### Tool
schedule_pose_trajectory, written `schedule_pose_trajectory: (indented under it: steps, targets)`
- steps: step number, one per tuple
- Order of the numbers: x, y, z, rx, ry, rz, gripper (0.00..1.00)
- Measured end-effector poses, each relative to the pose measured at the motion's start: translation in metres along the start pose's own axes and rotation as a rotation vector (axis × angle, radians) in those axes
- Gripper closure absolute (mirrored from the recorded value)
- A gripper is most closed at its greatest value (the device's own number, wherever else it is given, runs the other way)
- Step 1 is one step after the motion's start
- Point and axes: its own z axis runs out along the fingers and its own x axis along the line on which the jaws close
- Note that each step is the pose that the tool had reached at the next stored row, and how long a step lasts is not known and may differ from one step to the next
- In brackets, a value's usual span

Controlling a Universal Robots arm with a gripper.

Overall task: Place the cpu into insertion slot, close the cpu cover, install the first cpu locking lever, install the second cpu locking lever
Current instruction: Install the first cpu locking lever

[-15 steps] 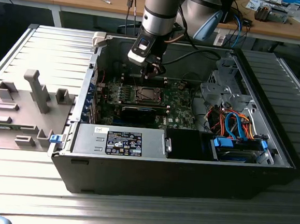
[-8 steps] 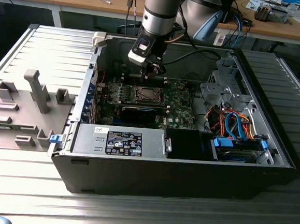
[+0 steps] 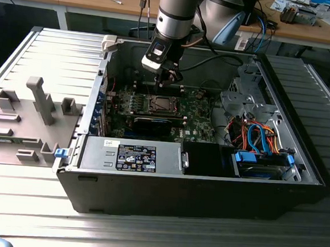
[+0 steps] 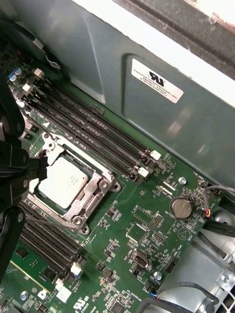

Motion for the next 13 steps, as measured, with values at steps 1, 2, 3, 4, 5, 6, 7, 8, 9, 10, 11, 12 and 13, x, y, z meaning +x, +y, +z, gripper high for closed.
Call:
schedule_pose_trajectory:
  steps: [1, 2, 3, 4, 5, 6, 7, 8, 9, 10, 11, 12, 13]
  targets:
    - [0.0000, 0.0000, 0.0000, 0.0003, -0.0001, -0.005, 0.89]
    - [0.0000, 0.0000, 0.0000, 0.0004, -0.0002, -0.007, 0.89]
    - [0.0000, 0.0000, 0.0000, 0.0006, -0.0003, -0.009, 0.89]
    - [0.0000, 0.0000, 0.0000, 0.0008, -0.0004, -0.012, 0.89]
    - [0.0000, 0.0000, 0.0000, 0.0009, -0.0005, -0.015, 0.89]
    - [0.0000, 0.0000, 0.0000, 0.0011, -0.0006, -0.017, 0.89]
    - [0.0000, 0.0000, 0.0000, 0.0012, -0.0007, -0.020, 0.89]
    - [0.0000, 0.0000, 0.0000, 0.0013, -0.0007, -0.021, 0.89]
    - [0.0000, 0.0000, 0.0000, 0.0015, -0.0008, -0.024, 0.89]
    - [0.0000, 0.0000, 0.0000, 0.0016, -0.0009, -0.026, 0.89]
    - [0.0000, 0.0000, 0.0000, 0.0017, -0.0010, -0.028, 0.89]
    - [0.0000, 0.0000, 0.0000, 0.0018, -0.0010, -0.029, 0.89]
    - [0.0000, 0.0000, 0.0000, 0.0018, -0.0011, -0.031, 0.89]
